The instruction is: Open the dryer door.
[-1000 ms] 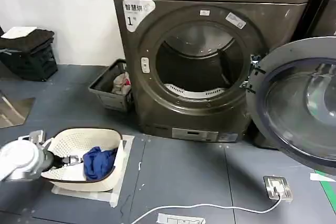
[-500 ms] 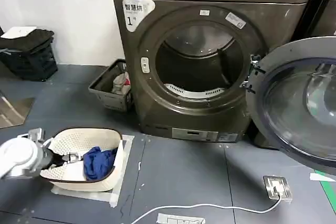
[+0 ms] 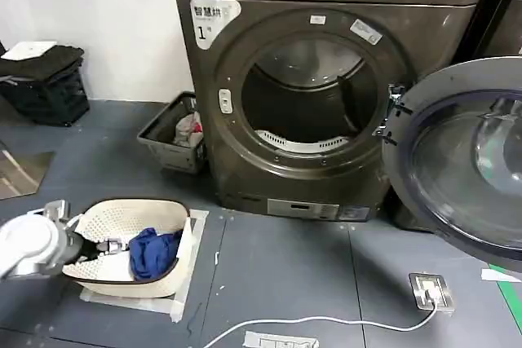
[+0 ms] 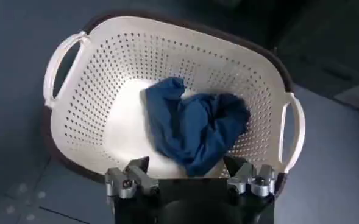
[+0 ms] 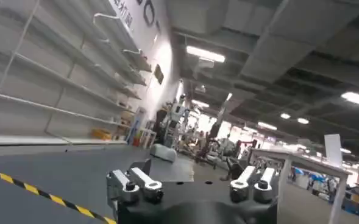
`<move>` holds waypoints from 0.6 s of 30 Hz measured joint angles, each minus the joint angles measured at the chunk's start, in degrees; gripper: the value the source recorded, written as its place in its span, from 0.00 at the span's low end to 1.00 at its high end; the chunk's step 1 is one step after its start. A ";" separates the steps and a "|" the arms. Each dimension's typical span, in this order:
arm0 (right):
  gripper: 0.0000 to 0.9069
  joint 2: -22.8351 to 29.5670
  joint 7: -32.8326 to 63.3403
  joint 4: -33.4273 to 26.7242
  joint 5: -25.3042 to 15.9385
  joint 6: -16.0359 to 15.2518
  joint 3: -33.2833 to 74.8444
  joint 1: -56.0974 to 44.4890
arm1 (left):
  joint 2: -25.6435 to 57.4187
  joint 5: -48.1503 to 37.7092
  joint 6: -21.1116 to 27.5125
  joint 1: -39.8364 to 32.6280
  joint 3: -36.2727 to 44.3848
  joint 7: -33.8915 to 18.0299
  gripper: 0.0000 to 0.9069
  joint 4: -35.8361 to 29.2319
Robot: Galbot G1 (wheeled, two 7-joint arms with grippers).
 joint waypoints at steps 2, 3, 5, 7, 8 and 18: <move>1.00 0.03 -0.14 -0.09 -0.66 0.37 0.03 -0.01 | -0.01 -0.02 0.00 0.01 0.00 0.00 1.00 -0.01; 1.00 0.08 -0.15 -0.14 -1.07 0.48 0.07 0.02 | -0.02 -0.08 0.00 0.01 0.00 0.00 1.00 0.00; 1.00 0.15 -0.16 -0.16 -1.22 0.51 0.09 0.08 | -0.03 -0.43 0.00 -0.04 0.00 0.00 1.00 0.00; 1.00 0.15 -0.20 -0.22 -1.26 0.53 0.09 0.16 | -0.05 -0.57 0.00 -0.12 0.00 0.00 1.00 0.00; 1.00 0.14 -0.22 -0.26 -1.27 0.57 0.09 0.18 | -0.05 -0.83 0.00 -0.15 0.00 0.00 1.00 0.00; 1.00 0.16 -0.50 -0.34 -1.33 1.03 0.06 0.19 | -0.95 -3.55 0.00 -0.72 0.36 0.00 1.00 -0.26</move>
